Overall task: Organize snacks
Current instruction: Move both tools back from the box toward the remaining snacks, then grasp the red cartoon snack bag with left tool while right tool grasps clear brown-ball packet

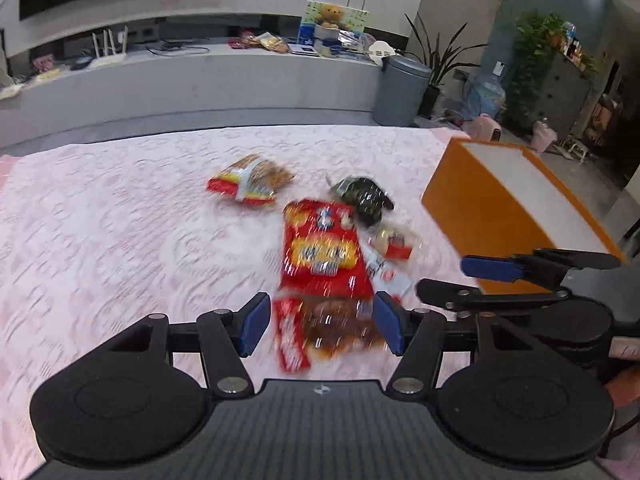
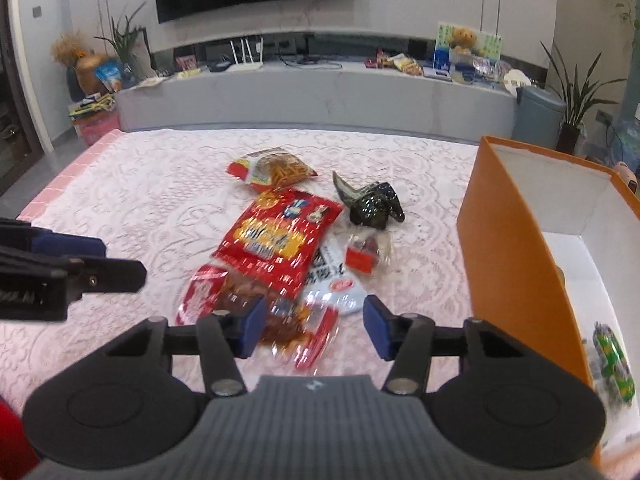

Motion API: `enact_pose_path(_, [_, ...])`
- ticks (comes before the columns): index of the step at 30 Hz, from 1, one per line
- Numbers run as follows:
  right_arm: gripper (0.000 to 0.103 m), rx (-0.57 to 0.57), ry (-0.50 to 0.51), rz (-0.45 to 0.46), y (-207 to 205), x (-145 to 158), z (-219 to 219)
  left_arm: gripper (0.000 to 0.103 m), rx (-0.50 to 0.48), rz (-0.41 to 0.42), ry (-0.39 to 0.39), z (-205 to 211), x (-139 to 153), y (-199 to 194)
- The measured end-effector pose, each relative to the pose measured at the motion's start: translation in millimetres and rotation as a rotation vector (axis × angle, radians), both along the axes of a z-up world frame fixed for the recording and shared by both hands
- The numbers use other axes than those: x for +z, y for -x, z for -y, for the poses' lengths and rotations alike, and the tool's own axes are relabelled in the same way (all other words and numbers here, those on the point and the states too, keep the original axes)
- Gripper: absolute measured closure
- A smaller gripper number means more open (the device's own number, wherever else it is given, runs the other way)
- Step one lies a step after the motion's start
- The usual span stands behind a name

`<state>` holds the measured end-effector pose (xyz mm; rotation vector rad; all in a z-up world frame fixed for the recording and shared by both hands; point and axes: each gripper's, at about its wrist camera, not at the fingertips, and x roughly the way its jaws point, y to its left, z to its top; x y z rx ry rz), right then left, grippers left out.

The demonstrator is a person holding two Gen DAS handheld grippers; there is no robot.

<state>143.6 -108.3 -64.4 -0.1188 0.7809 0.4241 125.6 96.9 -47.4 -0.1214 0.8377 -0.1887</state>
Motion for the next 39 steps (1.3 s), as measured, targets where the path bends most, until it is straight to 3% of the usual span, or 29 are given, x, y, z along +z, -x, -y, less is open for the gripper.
enact_pose_path(5, [0.05, -0.015, 0.011, 0.005, -39, 2, -5, 0.032, 0.035, -0.05, 0.05, -3, -16, -50])
enact_pose_path(11, [0.05, -0.09, -0.037, -0.073, -75, -14, -3, 0.032, 0.066, -0.057, 0.065, -3, -50, -87])
enact_pose_path(20, [0.048, -0.151, -0.085, -0.159, -109, -36, -2, 0.031, 0.1, -0.107, 0.161, -13, -80, -109])
enact_pose_path(26, [0.05, -0.165, -0.078, -0.182, -112, -42, -2, 0.023, 0.12, -0.157, 0.291, -25, -92, -111])
enact_pose_path(28, [0.05, -0.176, -0.075, -0.229, -114, -49, -1, 0.024, 0.105, -0.153, 0.286, -22, -92, -112])
enact_pose_path(30, [0.051, -0.193, -0.1, -0.248, -115, -52, 3, 0.029, 0.082, -0.14, 0.273, -18, -91, -111])
enact_pose_path(33, [0.052, -0.197, -0.095, -0.242, -115, -54, 4, 0.046, 0.058, -0.135, 0.292, -14, -89, -109])
enact_pose_path(37, [0.055, -0.197, -0.081, -0.25, -115, -56, 3, 0.054, 0.029, -0.105, 0.237, -2, -80, -106])
enact_pose_path(39, [0.057, -0.194, -0.079, -0.244, -114, -55, 2, 0.065, 0.013, -0.08, 0.227, 1, -74, -103])
